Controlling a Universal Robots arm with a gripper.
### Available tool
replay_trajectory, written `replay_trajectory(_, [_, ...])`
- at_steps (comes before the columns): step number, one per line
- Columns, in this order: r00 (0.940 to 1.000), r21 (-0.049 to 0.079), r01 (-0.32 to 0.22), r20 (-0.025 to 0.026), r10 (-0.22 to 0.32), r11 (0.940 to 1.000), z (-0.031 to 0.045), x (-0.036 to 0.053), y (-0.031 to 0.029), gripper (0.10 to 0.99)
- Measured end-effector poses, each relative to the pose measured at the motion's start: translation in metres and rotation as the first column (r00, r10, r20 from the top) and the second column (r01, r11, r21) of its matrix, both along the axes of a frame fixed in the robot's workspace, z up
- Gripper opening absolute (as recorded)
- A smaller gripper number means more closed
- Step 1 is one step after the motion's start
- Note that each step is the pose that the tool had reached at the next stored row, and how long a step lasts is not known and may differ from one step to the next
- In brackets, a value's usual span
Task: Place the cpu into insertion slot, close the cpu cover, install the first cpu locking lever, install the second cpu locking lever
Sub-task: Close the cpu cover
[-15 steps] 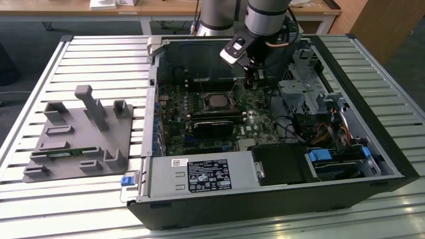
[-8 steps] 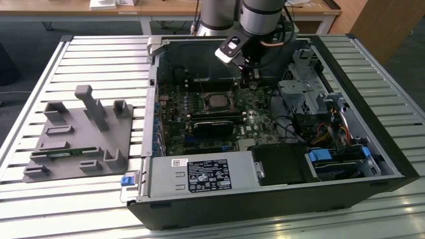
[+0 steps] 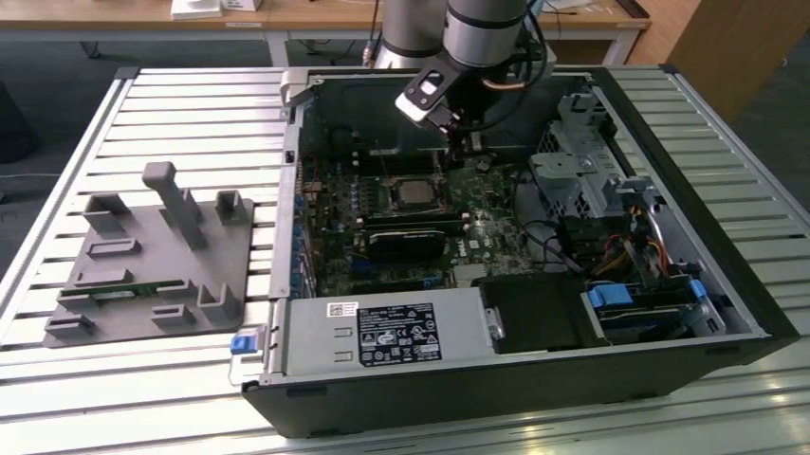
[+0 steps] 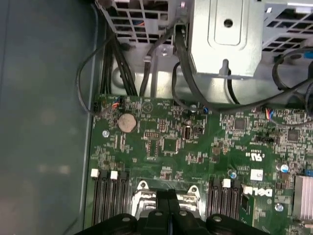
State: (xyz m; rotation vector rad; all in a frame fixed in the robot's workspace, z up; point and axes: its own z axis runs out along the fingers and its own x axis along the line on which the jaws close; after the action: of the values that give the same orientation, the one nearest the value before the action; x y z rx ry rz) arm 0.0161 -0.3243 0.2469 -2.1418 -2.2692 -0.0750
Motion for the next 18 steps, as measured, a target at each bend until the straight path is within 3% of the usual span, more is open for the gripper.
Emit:
replay_trajectory(5, [1.0,0.0,0.0,-0.0007,0.0,1.0,-0.0022,-0.002,0.0,0.11])
replay_trajectory(10, [1.0,0.0,0.0,-0.0068,0.0,1.0,-0.0074,-0.0037,-0.0001,0.11])
replay_trajectory(13, [1.0,-0.001,0.0,-0.0093,0.0,1.0,-0.0093,-0.0105,-0.0001,0.11])
replay_trajectory(14, [1.0,-0.001,0.0,-0.0094,0.0,1.0,-0.0105,-0.0189,-0.0001,0.11])
replay_trajectory(18, [0.9999,-0.001,0.0,-0.0117,0.0,1.0,-0.0152,-0.0219,-0.0001,0.11])
